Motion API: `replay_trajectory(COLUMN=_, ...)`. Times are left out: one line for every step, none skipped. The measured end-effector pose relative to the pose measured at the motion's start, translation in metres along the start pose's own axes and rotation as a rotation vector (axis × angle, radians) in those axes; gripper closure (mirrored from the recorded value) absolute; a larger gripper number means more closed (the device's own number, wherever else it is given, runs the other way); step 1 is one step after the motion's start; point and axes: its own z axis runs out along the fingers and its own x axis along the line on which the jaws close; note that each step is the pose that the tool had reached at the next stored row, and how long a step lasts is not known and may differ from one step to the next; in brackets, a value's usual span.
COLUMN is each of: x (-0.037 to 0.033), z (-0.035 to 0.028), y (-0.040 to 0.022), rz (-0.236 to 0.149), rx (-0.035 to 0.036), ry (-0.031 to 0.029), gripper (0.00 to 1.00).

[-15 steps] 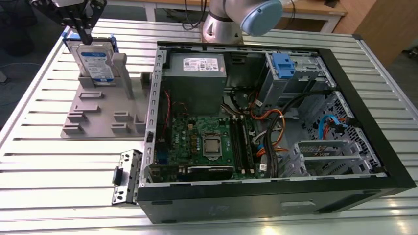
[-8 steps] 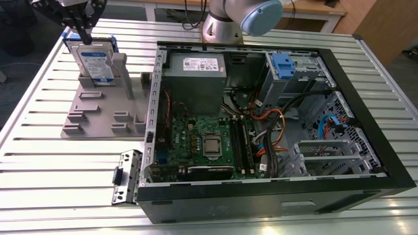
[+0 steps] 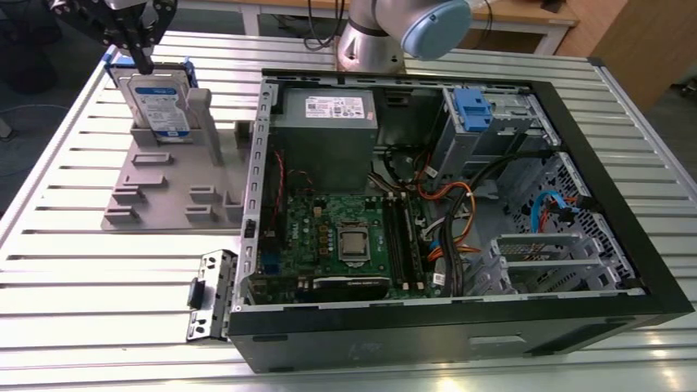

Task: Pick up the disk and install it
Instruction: 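Pick up the disk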

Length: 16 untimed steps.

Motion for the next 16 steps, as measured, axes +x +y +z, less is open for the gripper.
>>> replay_trajectory(x=0.0000, z=0.0000, y=0.0000, rz=-0.008, rx=-0.0002, ry=0.0002, gripper=0.90)
replay_trajectory(x=0.0000, z=0.0000, y=0.0000, rz=-0.017, rx=-0.0005, ry=0.0003, gripper=0.90)
replay_trajectory(x=0.0000, z=0.0000, y=0.0000, rz=-0.026, rx=-0.0007, ry=0.0005, gripper=0.90)
replay_trajectory(x=0.0000, z=0.0000, y=0.0000, rz=-0.034, rx=-0.0009, ry=0.0006, gripper=0.90)
replay_trajectory(x=0.0000, z=0.0000, y=0.0000, rz=-0.042, rx=-0.0011, ry=0.0008, gripper=0.90)
replay_trajectory(x=0.0000, z=0.0000, y=0.0000, rz=-0.050, rx=-0.0013, ry=0.0010, gripper=0.90)
replay_trajectory(x=0.0000, z=0.0000, y=0.0000, rz=-0.059, rx=-0.0016, ry=0.0012, gripper=0.90)
replay_trajectory(x=0.0000, z=0.0000, y=0.0000, rz=-0.068, rx=-0.0018, ry=0.0014, gripper=0.90)
replay_trajectory(x=0.0000, z=0.0000, y=0.0000, rz=-0.077, rx=-0.0020, ry=0.0016, gripper=0.90)
replay_trajectory(x=0.0000, z=0.0000, y=0.0000, rz=-0.085, rx=-0.0023, ry=0.0017, gripper=0.90)
replay_trajectory(x=0.0000, z=0.0000, y=0.0000, rz=-0.094, rx=-0.0024, ry=0.0019, gripper=0.90)
replay_trajectory(x=0.0000, z=0.0000, y=0.0000, rz=-0.102, rx=-0.0027, ry=0.0021, gripper=0.90)
replay_trajectory(x=0.0000, z=0.0000, y=0.0000, rz=-0.110, rx=-0.0029, ry=0.0023, gripper=0.90)
replay_trajectory(x=0.0000, z=0.0000, y=0.0000, rz=-0.118, rx=-0.0031, ry=0.0024, gripper=0.90)
replay_trajectory(x=0.0000, z=0.0000, y=0.0000, rz=-0.127, rx=-0.0033, ry=0.0026, gripper=0.90)
replay_trajectory(x=0.0000, z=0.0000, y=0.0000, rz=-0.135, rx=-0.0035, ry=0.0028, gripper=0.90)
